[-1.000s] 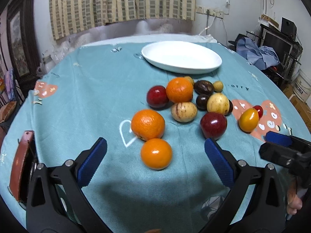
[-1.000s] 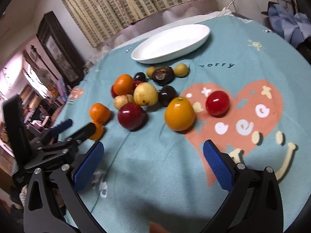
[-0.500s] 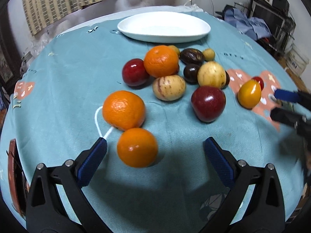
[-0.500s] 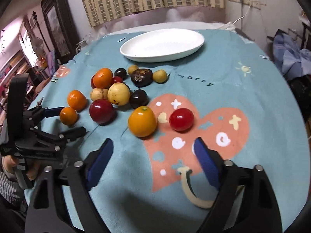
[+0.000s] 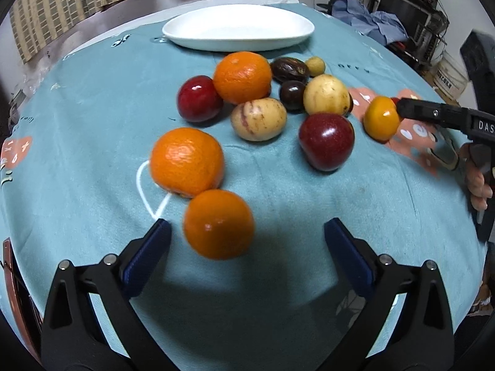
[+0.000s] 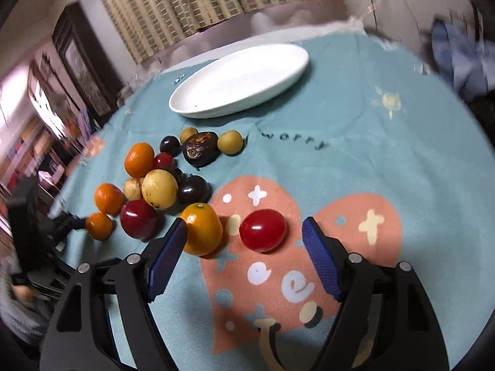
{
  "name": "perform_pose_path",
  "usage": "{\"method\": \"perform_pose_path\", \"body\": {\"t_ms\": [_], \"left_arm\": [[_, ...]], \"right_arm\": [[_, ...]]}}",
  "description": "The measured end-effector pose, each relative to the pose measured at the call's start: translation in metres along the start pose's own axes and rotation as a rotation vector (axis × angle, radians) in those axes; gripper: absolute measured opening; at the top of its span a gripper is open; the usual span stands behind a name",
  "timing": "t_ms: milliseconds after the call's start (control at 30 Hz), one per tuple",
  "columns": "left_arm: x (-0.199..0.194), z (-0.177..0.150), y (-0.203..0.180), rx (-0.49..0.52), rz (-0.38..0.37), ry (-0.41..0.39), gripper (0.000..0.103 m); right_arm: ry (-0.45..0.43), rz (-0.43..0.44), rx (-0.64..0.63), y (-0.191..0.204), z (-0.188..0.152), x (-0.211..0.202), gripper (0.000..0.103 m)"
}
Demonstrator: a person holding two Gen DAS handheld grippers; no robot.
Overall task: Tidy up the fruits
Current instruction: 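Grasp the small mandarin orange with the left gripper while the right gripper grasps the red cherry tomato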
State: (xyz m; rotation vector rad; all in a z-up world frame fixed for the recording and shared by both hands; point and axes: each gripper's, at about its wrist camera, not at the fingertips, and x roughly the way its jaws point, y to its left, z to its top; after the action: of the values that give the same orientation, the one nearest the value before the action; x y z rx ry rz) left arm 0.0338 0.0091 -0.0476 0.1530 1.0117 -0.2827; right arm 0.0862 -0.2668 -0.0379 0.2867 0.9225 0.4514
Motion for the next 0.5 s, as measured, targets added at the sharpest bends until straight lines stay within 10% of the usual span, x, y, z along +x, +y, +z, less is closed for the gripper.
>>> {"method": "perform_pose_path", "body": {"t_ms": [300, 500], "left_arm": [[-0.011, 0.003, 0.018, -0.064, 0.001, -0.057, 0.065], [-0.011, 0.002, 0.016, -0.061, 0.007, -0.061, 0.062]], "right_arm": [[0.018, 0.008, 0.012, -0.002, -0.001, 0.002, 0.067], [0.044, -0.011, -0.035, 0.006, -0.002, 0.008, 0.077]]}}
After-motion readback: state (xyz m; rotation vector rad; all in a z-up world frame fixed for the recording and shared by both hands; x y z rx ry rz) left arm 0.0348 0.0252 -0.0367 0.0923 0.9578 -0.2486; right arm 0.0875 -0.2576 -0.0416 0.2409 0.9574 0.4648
